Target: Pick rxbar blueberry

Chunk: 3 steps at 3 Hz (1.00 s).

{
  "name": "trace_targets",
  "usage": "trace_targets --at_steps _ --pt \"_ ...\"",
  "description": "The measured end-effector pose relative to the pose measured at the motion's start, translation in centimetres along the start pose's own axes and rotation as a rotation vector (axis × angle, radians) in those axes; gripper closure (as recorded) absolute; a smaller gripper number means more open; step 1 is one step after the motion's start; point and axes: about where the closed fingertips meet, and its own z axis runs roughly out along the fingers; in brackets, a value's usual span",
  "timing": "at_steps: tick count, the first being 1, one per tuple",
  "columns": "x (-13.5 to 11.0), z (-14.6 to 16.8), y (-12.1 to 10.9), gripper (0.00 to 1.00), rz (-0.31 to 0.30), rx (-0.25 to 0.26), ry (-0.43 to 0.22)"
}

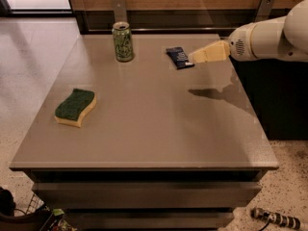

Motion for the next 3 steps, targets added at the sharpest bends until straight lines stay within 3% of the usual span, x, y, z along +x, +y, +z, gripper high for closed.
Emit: trace_targets --at_steps 1,2,3 --pt "0.1 4.3 0.7 0.0 0.033 -0.057 -0.019" --pt "0.1 7.8 0.5 0.0 0.028 -0.054 -0.026" --pt "0.2 11.4 -1.6 0.0 -0.014 -0.003 -0.015"
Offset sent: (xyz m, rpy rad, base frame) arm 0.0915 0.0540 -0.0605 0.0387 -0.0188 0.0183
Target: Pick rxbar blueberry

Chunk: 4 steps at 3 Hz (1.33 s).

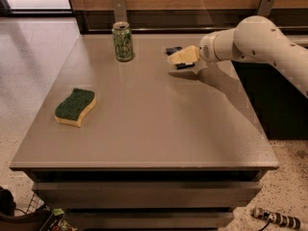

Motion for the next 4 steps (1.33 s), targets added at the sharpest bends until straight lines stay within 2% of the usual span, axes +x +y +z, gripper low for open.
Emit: trace_targets --at_steps 1,2,3,4 --pt "0.3 1.7 -1.5 0.0 -0.024 0.033 0.019" --pt "1.9 3.5 -2.5 0.0 0.003 0.037 0.033" --pt "3.1 4.7 -1.9 0.0 0.049 0.01 0.026" --pt "3.6 5.5 -0.8 0.25 0.1 -0.021 0.038"
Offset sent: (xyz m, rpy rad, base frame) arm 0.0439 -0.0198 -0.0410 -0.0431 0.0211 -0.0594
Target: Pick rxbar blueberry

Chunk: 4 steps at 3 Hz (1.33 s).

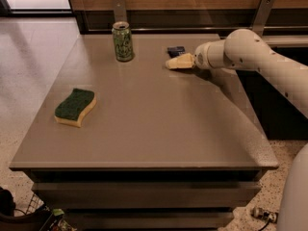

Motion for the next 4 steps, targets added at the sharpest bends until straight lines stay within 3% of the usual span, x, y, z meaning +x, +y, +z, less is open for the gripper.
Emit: trace_targets --at_steps 1,3,4 --pt "-0.7 -0.4 0.1 0.56 0.0 0.0 0.0" --pt "-1.7 -1.0 0.1 1.0 0.0 0.0 0.0" --pt "-1.8 -1.2 0.3 1.0 -0.007 -0.007 -0.001"
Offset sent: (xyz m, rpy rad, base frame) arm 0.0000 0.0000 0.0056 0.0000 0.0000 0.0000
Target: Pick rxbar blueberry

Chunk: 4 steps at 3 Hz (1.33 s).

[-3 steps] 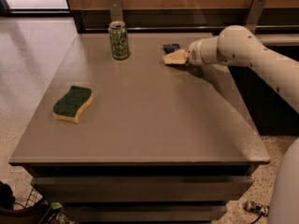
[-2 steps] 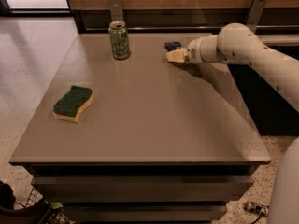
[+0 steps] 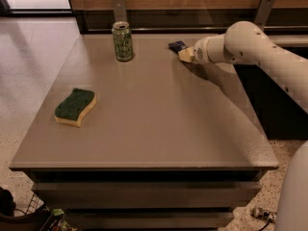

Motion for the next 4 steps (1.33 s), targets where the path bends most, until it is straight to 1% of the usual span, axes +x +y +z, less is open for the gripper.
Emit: trace_targets --at_steps 1,2,3,4 --pt "-0.6 -0.5 0.3 1.0 -0.021 -0.02 -0.003" --pt "-3.0 -4.0 0.9 1.0 -0.076 -0.038 -0.056" --pt "-5.8 -6.6 2.7 1.0 -0.156 -0.099 -0.111" --pt "-7.0 -8.3 5.0 1.0 -0.242 -0.173 -0.122"
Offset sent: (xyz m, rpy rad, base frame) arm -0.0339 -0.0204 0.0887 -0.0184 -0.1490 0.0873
